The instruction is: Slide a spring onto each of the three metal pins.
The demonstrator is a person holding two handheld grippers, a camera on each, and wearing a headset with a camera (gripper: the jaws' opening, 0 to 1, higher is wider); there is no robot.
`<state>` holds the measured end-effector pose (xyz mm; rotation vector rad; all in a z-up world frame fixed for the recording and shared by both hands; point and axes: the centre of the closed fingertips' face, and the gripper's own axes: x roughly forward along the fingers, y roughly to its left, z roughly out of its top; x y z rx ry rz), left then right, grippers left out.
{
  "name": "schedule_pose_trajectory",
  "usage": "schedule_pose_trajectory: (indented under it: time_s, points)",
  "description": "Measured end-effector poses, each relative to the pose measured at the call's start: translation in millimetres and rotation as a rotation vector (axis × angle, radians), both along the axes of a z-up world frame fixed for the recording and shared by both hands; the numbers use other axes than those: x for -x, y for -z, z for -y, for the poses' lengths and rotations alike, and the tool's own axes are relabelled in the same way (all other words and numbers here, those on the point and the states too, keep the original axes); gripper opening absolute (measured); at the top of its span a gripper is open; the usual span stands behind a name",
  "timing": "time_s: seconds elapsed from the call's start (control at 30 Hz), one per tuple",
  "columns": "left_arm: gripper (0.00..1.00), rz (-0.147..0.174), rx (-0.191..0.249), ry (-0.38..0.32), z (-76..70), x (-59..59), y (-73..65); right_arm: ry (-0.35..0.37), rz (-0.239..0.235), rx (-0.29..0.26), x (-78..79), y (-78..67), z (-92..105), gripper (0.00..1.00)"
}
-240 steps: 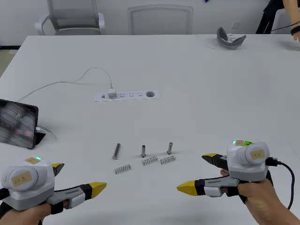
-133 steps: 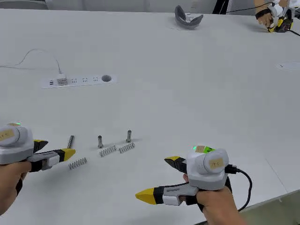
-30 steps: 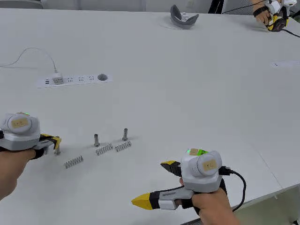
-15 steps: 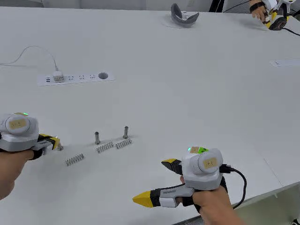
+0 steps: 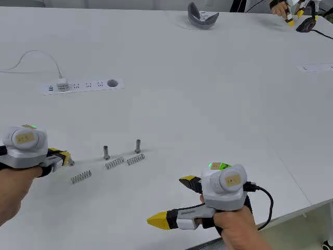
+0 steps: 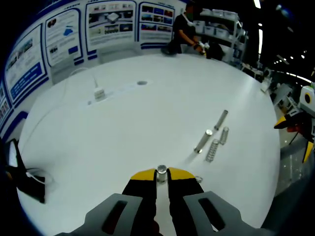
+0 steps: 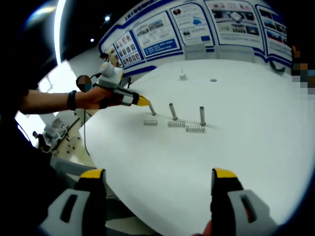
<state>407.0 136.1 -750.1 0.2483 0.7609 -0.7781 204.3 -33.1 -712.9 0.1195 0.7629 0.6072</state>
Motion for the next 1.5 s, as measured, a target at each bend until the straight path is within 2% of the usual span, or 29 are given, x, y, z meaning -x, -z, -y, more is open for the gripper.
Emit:
schedule_pose_trajectory:
  time_s: [0.23, 0.63, 0.7, 0.97, 1.13, 1.5]
  points:
    - [0.07, 0.007, -0.005, 0.019, 6.0, 6.2, -2.8, 0.001, -0.002, 0.000, 1.1, 0.9, -0.2, 0.90]
    - [0.08, 0.022, -0.033, 0.062, 7.1, 8.9, -1.9, 0.000, -0.006, -0.002, 1.9, 2.8, -1.5, 0.89]
    - [0.08, 0.016, -0.049, 0.073, 6.1, 9.9, 0.4, -0.001, -0.005, -0.001, 1.6, 2.7, -2.1, 0.89]
    - [0.09, -0.002, -0.054, 0.065, 2.4, 12.1, 4.4, 0.001, -0.002, 0.001, 0.8, 1.6, -0.5, 0.89]
    - [0.15, -0.042, -0.031, 0.026, -4.1, 15.1, 7.8, -0.003, -0.003, 0.003, 0.8, 1.6, -1.7, 0.89]
    - [0.22, -0.079, -0.020, 0.001, -20.8, 34.5, 18.5, -0.020, -0.006, -0.001, -0.4, 3.4, -8.8, 0.89]
